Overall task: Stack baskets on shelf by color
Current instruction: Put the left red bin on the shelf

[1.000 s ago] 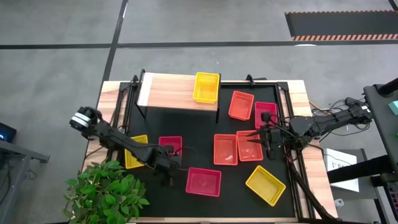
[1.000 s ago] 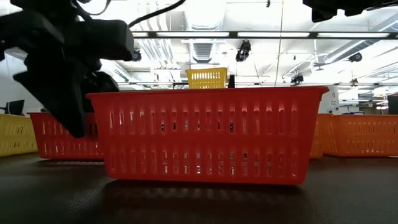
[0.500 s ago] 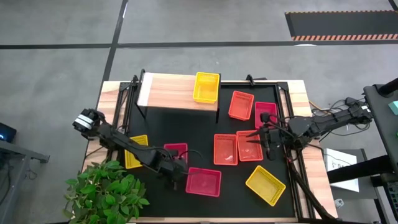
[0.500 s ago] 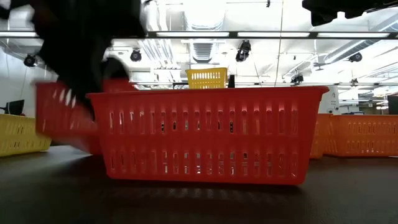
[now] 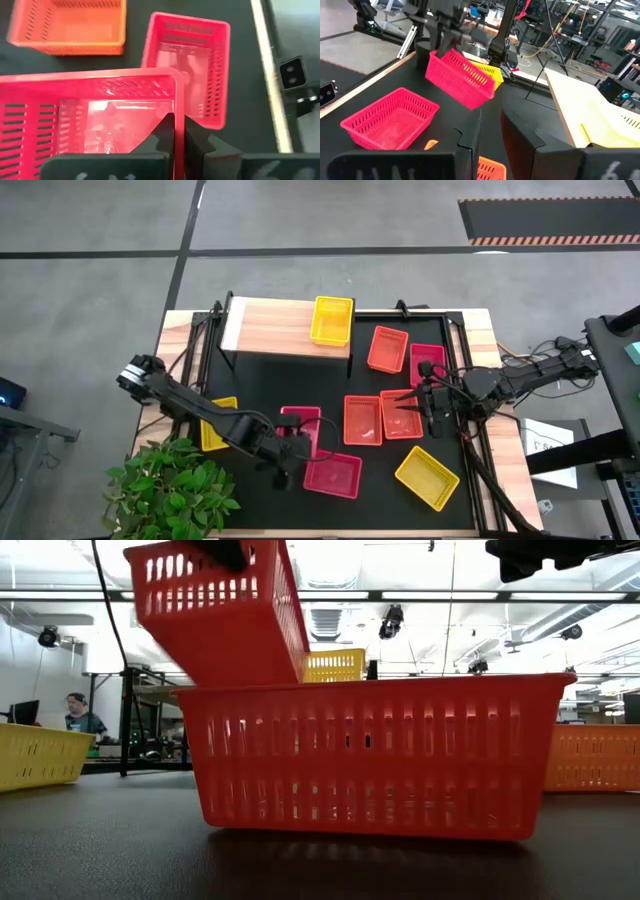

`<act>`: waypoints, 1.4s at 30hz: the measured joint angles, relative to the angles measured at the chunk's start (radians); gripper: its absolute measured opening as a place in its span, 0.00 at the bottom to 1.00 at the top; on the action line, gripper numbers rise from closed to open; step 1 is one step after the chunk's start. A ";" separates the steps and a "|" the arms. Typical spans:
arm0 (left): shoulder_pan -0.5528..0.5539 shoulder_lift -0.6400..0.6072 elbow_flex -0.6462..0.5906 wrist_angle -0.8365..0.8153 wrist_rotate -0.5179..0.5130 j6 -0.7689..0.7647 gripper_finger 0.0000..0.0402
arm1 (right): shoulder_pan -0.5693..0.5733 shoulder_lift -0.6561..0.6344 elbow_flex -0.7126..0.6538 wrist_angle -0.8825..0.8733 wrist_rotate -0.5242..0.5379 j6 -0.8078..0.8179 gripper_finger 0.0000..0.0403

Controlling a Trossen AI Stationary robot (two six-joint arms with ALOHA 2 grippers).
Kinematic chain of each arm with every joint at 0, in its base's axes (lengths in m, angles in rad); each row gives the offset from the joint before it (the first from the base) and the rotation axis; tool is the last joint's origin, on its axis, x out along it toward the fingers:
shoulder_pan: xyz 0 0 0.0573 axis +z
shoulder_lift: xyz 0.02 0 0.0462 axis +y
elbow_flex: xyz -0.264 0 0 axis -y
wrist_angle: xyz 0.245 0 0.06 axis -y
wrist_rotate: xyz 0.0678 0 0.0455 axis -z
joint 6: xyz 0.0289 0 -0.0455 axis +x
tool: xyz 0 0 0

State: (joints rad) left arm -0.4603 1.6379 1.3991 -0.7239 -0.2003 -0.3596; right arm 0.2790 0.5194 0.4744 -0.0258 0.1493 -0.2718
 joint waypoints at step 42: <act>0.629 -0.347 -0.193 -0.219 -0.222 0.776 0.00 | 0.000 0.000 0.000 0.000 0.000 -0.007 0.16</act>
State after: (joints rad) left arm 0.1691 1.2909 1.2061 -0.9427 -0.4227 0.4169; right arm 0.2791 0.5190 0.4744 -0.0254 0.1493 -0.2791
